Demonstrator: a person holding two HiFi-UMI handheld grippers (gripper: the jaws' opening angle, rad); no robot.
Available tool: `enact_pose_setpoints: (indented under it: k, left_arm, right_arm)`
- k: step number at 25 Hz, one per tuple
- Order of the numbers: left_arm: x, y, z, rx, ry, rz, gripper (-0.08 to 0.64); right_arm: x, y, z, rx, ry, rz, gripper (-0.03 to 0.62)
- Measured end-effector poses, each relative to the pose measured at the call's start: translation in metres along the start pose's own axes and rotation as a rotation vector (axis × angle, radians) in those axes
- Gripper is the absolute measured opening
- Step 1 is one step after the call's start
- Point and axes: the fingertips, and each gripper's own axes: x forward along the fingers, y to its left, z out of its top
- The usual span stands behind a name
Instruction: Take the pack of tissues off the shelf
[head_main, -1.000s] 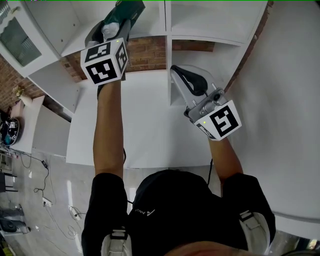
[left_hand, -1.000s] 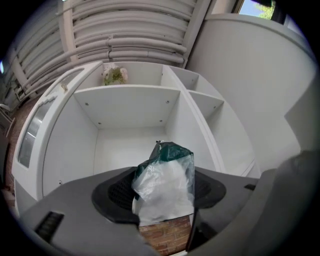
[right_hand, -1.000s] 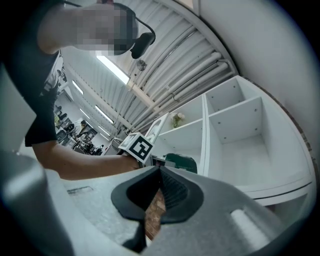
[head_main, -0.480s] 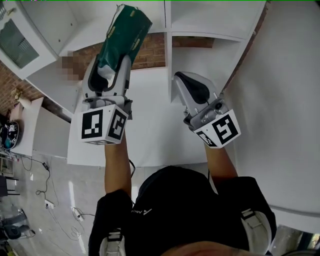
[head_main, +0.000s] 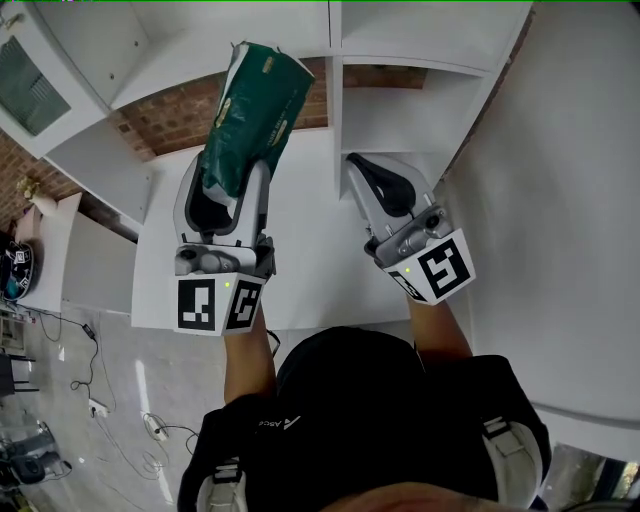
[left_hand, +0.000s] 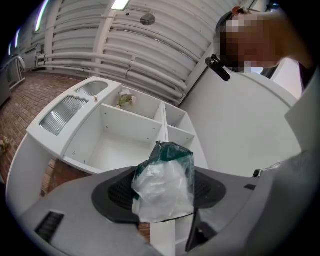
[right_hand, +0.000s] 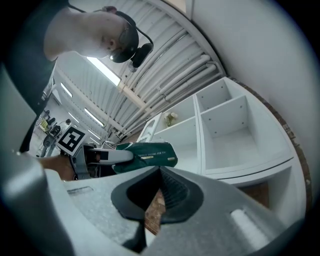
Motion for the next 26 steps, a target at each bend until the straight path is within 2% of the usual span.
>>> enact_pose_setpoints:
  k: [26]
  left_arm:
    - [0.0015, 0.0003, -0.0030, 0.000, -0.010, 0.000, 0.276]
  right_arm:
    - [-0.0076, -0.0074, -0.0034, 0.013, -0.005, -0.020, 0.000]
